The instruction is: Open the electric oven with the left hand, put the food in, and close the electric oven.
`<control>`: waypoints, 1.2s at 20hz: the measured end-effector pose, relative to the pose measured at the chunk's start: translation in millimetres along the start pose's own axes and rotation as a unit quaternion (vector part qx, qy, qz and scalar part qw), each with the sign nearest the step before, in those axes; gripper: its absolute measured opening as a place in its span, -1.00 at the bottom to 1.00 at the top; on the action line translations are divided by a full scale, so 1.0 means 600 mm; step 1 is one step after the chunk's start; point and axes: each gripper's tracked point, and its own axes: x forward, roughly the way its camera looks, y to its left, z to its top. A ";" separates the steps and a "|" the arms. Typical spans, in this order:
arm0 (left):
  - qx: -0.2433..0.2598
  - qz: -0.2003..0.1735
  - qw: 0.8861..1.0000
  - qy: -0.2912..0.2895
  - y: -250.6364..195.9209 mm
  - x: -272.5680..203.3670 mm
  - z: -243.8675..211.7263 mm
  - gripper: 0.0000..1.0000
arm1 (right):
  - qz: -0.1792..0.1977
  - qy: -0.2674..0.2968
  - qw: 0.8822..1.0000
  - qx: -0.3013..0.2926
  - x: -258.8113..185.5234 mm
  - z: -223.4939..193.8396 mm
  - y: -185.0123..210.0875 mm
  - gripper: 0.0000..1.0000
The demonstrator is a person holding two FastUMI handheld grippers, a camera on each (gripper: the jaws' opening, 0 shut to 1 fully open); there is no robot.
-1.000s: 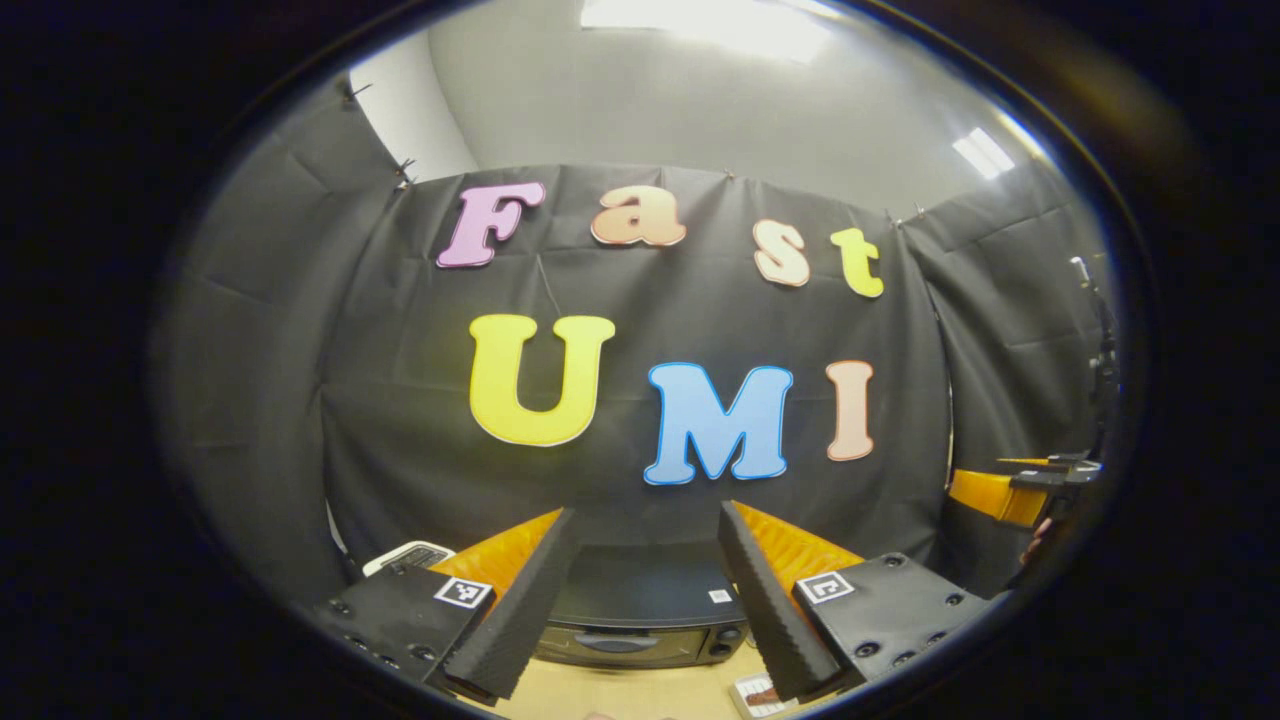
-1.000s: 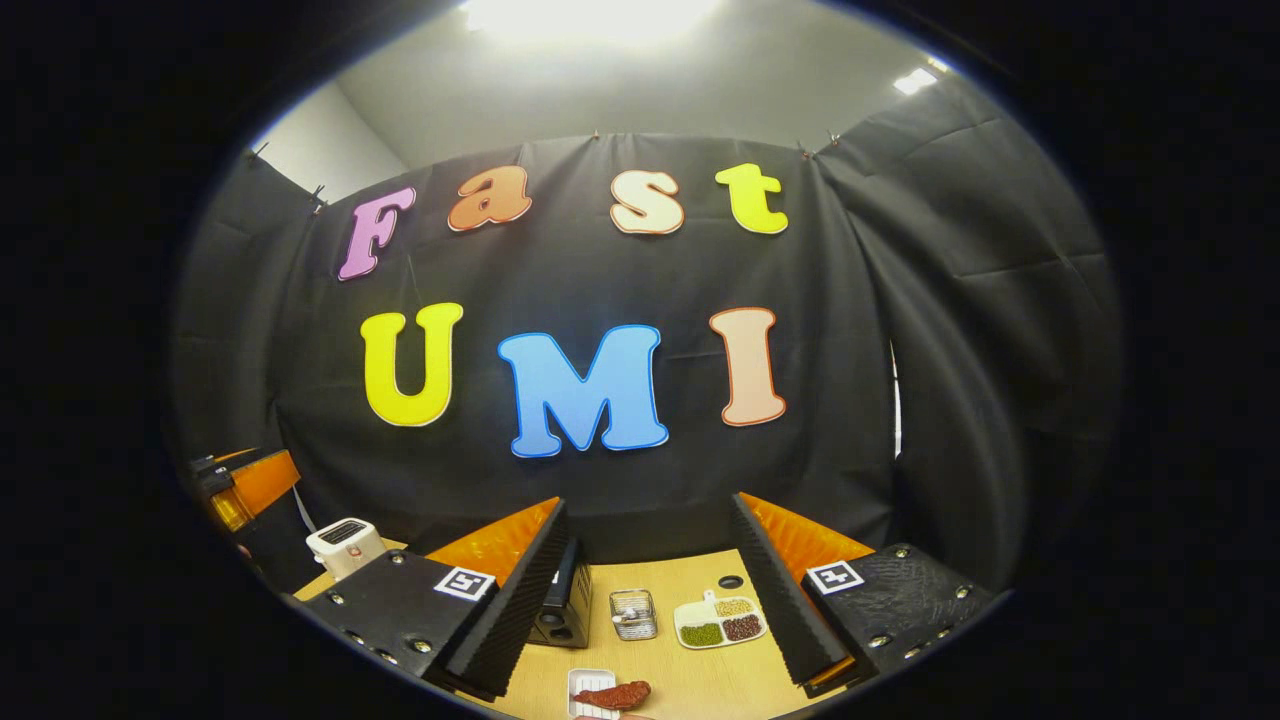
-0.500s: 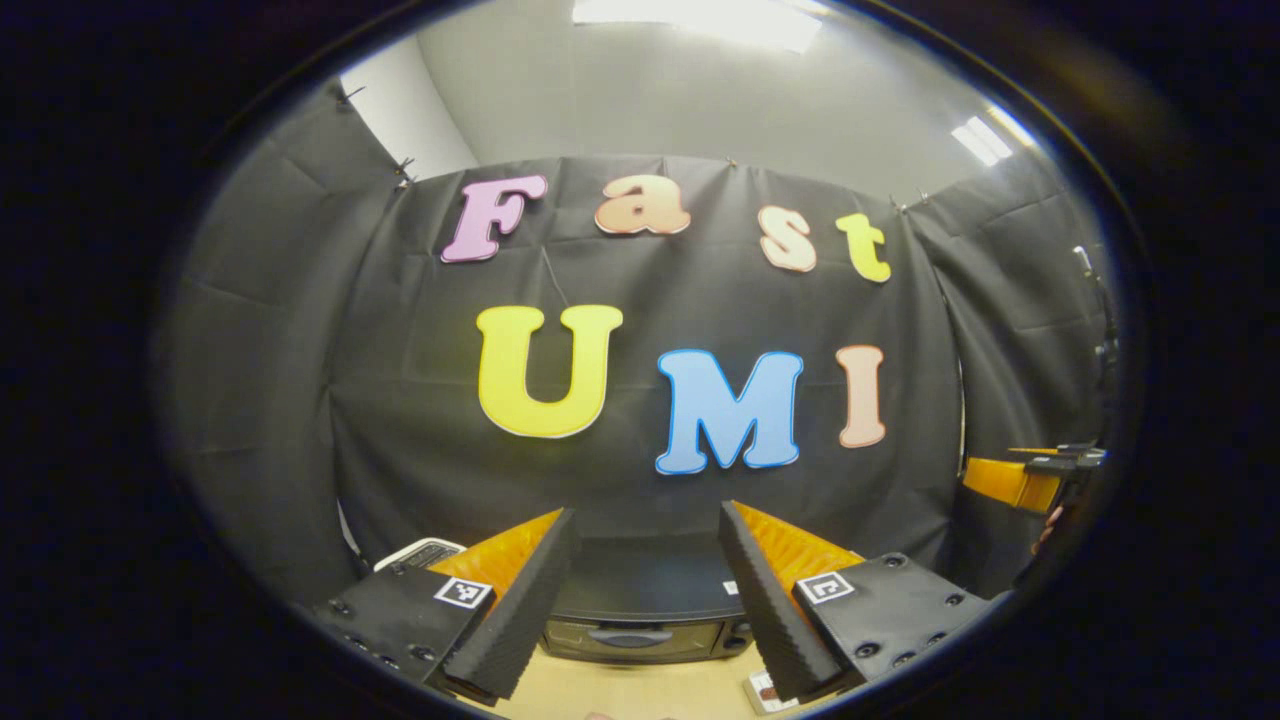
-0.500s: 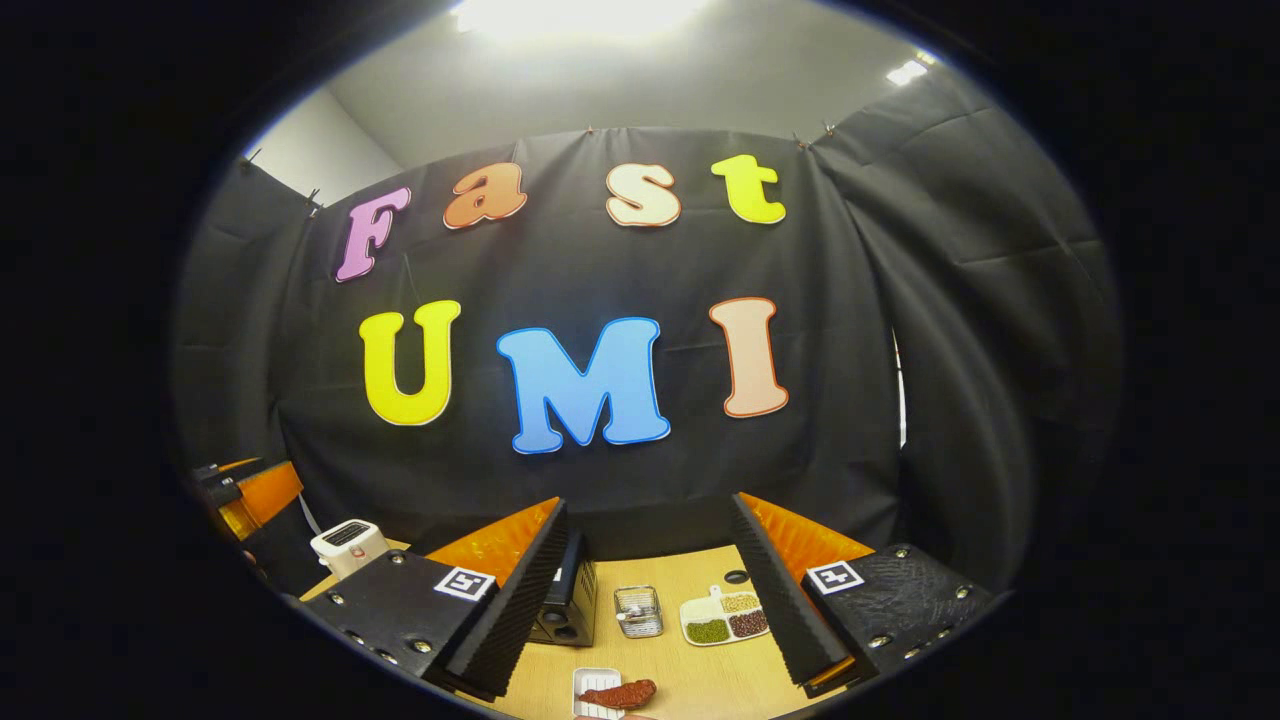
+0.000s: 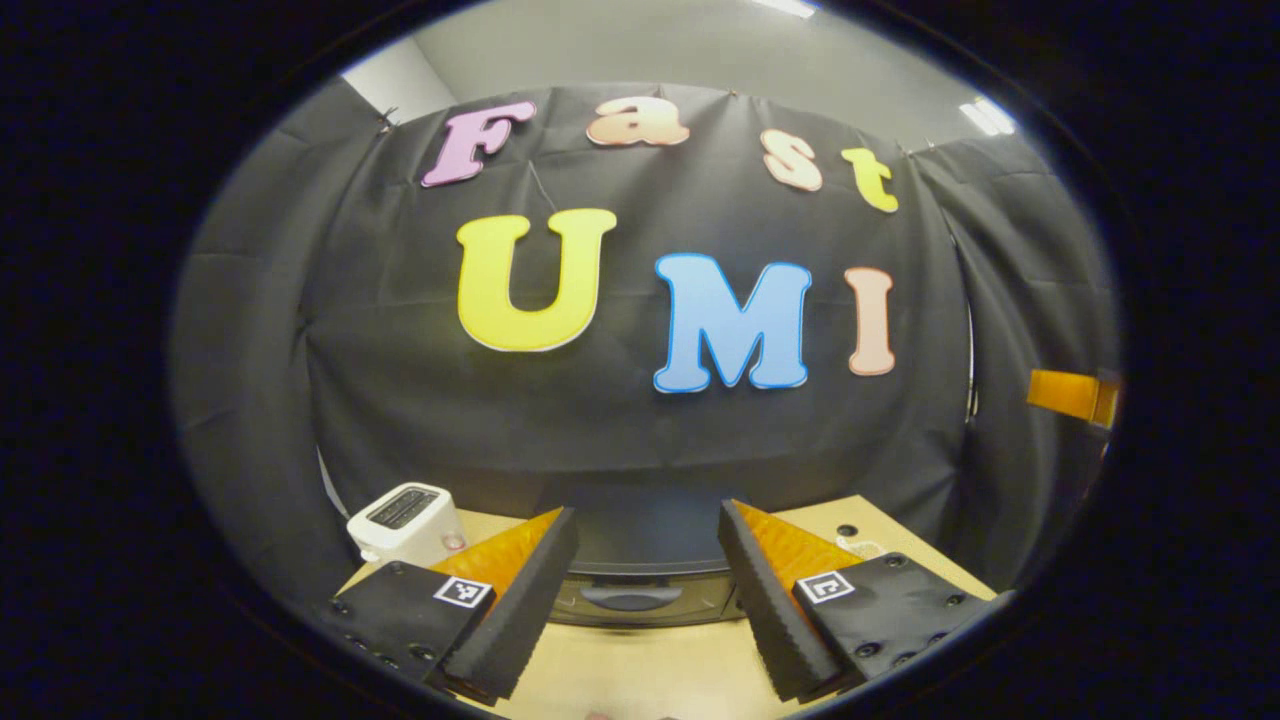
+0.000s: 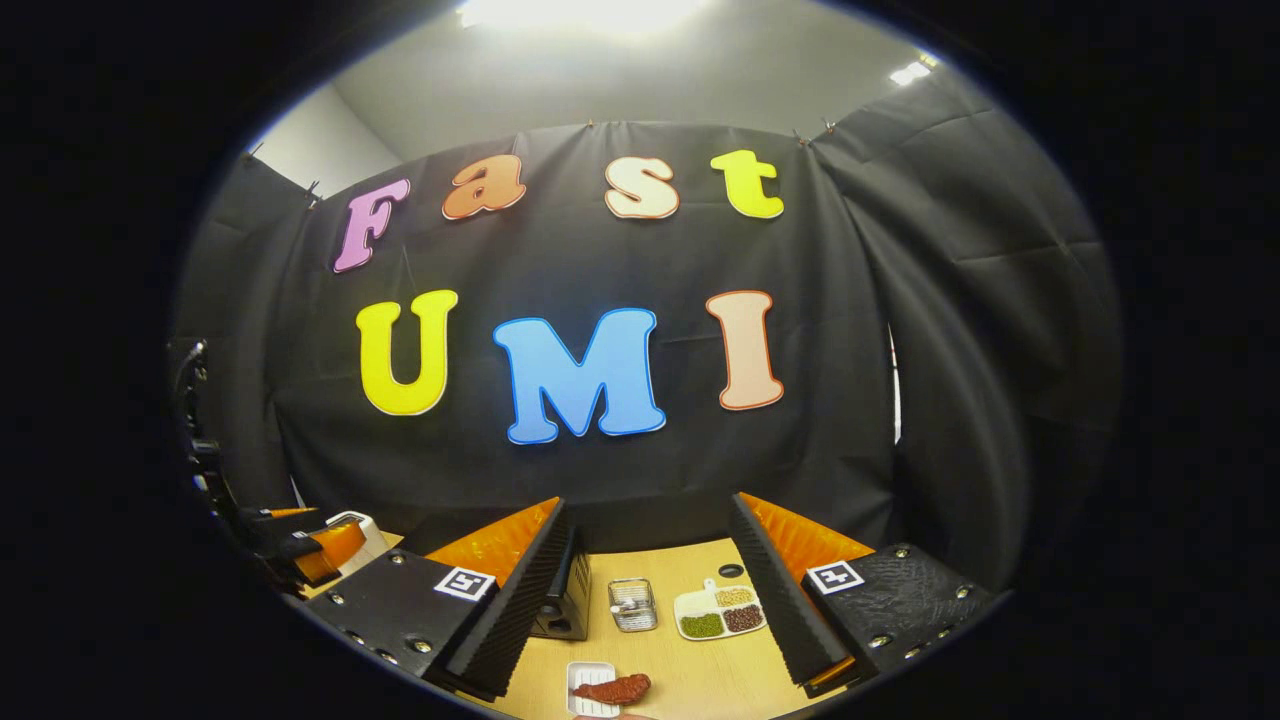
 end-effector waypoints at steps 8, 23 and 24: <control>-0.003 -0.011 0.996 0.084 0.002 0.114 -0.116 0.91 | -0.020 0.019 1.000 -0.004 -0.022 -0.024 -0.032 0.95; 0.010 0.005 0.987 0.162 0.011 0.231 -0.256 0.86 | -0.056 0.041 0.998 -0.006 -0.029 -0.044 -0.065 0.95; 0.012 0.008 0.986 0.164 0.014 0.233 -0.261 0.86 | -0.055 0.041 0.998 -0.007 -0.029 -0.044 -0.063 0.95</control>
